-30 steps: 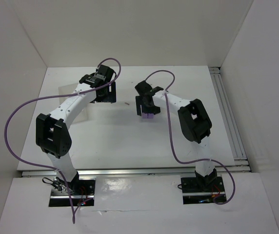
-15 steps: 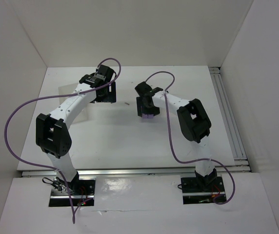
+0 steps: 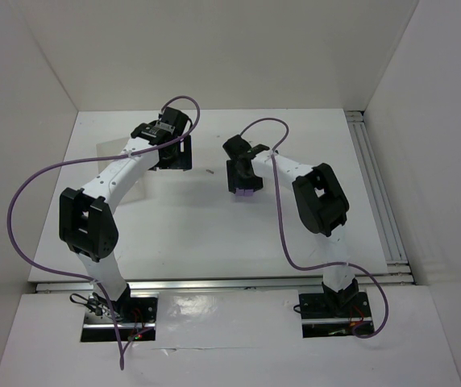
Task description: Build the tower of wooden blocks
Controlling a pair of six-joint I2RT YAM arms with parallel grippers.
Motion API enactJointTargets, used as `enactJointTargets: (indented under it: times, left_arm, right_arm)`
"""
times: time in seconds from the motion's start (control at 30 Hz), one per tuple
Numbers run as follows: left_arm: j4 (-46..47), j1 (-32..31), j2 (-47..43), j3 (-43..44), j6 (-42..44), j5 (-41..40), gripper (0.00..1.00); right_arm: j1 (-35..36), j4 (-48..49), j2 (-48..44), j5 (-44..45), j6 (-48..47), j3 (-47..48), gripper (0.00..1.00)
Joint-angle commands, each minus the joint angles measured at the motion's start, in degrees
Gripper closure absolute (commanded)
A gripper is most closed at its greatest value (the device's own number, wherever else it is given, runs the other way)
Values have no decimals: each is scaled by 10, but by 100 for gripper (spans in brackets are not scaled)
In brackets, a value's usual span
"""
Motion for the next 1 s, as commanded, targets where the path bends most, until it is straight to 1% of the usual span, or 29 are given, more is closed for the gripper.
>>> enactJointTargets:
  times: [0.0, 0.33, 0.43, 0.53, 0.6, 0.63, 0.97]
  left_arm:
    - [5, 1, 0, -3, 7, -8, 3]
    - [5, 1, 0, -3, 7, -8, 3]
    - [5, 1, 0, -3, 7, -8, 3]
    - [5, 1, 0, -3, 7, -8, 3]
    - [5, 1, 0, -3, 7, -8, 3]
    - [5, 1, 0, -3, 7, -8, 3]
    - [5, 1, 0, -3, 7, -8, 3]
  right_arm:
    - [-2, 5, 6, 11, 4, 6, 31]
    - [-2, 5, 6, 16, 9, 6, 31]
    - [-2, 5, 6, 16, 9, 6, 22]
    - [-2, 0, 6, 16, 9, 6, 7]
    - [-2, 0, 6, 16, 9, 11, 1]
    - [-2, -5, 6, 16, 9, 17, 0]
    - [-2, -43, -10, 37, -8, 50, 0]
